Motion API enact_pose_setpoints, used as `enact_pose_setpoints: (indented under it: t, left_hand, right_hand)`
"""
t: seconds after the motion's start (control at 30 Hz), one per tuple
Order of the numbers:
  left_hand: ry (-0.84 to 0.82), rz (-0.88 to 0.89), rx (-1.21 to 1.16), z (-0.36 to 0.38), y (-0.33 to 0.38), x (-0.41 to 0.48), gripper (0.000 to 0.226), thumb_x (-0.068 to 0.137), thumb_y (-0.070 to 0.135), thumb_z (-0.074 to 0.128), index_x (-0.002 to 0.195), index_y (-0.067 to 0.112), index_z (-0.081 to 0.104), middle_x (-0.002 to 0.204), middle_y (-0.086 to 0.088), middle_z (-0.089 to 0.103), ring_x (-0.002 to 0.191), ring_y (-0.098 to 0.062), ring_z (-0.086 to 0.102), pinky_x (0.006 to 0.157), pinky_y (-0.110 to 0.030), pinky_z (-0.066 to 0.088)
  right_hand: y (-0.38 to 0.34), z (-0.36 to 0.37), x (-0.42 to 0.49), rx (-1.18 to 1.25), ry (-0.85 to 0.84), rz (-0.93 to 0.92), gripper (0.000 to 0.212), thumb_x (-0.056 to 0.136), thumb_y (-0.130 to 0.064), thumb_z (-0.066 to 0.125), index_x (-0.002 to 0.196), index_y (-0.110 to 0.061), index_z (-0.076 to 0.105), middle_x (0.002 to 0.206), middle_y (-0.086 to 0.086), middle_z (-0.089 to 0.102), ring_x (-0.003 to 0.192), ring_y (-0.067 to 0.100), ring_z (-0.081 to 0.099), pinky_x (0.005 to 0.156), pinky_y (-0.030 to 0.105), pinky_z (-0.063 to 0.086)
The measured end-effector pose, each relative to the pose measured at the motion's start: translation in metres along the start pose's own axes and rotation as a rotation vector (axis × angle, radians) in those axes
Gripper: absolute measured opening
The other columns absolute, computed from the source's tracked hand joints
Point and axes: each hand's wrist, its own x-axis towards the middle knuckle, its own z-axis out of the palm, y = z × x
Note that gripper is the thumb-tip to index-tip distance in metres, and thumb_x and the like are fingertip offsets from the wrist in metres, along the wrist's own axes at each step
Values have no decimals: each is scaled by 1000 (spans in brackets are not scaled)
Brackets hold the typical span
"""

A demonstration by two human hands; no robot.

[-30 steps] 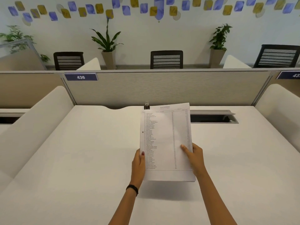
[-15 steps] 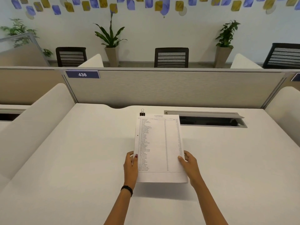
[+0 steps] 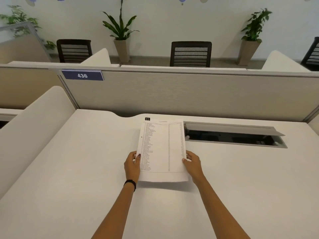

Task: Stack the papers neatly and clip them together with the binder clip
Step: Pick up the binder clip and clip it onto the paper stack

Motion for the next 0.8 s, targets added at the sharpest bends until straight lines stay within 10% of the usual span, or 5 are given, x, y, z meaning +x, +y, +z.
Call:
enact_pose_setpoints:
  t: [0.37, 0.8]
  left_hand:
    - [35, 2, 157, 28, -26, 74, 13, 92, 9, 52, 99, 1, 59, 82, -7, 59, 73, -21, 54, 58, -19, 39]
    - [-18, -74, 485, 35, -16, 96, 22, 91, 5, 49, 109, -4, 58, 111, -25, 53, 105, -37, 52, 87, -40, 45]
  right_hand:
    - [2, 28, 70, -78, 52, 62, 34, 85, 6, 53, 118, -2, 55, 117, 18, 63, 88, 20, 57, 77, 25, 45]
    - [12, 22, 99, -214, 23, 93, 34, 89, -3, 50, 124, -4, 52, 126, 16, 58, 111, 31, 57, 99, 42, 48]
